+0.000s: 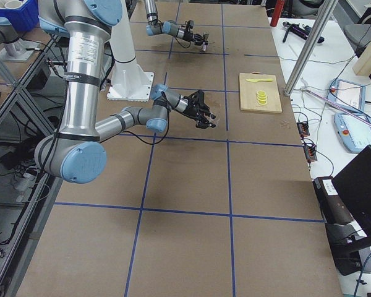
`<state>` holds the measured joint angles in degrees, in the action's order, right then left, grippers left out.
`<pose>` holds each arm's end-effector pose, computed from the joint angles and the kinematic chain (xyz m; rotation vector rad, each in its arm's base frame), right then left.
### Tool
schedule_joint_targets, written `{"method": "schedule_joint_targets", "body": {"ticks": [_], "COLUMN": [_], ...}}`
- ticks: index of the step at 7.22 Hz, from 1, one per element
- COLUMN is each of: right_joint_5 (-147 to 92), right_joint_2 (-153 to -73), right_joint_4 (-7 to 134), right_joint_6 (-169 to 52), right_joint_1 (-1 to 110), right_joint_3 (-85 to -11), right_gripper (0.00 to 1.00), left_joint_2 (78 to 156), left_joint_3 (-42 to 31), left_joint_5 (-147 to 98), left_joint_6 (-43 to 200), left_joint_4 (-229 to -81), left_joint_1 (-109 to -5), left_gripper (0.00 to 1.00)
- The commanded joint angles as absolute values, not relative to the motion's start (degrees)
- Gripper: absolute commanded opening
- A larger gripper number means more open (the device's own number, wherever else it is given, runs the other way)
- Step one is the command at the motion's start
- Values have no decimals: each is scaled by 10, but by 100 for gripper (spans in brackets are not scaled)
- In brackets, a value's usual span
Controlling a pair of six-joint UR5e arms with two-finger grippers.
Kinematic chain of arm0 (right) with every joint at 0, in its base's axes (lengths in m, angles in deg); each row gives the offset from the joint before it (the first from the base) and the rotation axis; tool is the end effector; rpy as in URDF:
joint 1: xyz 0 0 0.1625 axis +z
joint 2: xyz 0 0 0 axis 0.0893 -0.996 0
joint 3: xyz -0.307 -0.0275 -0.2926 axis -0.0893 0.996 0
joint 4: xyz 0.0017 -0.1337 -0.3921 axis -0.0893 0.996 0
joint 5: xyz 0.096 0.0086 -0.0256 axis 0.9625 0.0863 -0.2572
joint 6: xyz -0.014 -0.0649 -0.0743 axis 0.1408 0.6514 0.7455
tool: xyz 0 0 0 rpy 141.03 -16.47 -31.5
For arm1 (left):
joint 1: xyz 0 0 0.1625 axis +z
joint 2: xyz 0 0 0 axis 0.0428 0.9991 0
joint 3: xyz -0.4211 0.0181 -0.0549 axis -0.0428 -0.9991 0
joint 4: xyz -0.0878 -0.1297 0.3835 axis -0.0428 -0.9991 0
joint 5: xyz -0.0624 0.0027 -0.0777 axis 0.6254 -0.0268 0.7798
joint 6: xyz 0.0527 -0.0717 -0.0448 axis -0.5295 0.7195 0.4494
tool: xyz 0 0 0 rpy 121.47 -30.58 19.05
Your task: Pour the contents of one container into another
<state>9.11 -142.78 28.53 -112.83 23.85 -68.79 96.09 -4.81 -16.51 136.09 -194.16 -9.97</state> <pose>-0.2902 -0.3707 0.4347 0.8750 -0.7814 0.4386 0.4117 -0.3160 0.5276 1.1665 0.7197 -0.5080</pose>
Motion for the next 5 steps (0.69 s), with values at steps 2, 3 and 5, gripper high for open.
{"method": "schedule_joint_targets", "body": {"ticks": [2,3,5], "right_joint_5": [81,73,57], "right_joint_2": [-1428,-1428,-1428], "right_joint_4": [286,286,286], "right_joint_6": [-1131,-1134,-1135], "right_joint_1": [231,222,205], "right_joint_3": [-686,-684,-684], "right_gripper": [0,0,0], "left_joint_2": [960,960,959], "left_joint_3": [-52,-52,-52], "left_joint_5": [-157,-158,-158], "left_joint_6": [1360,1359,1359], "left_joint_4": [-1941,-1942,-1942], "left_joint_1": [-98,-98,-99], "left_gripper": [34,47,52]}}
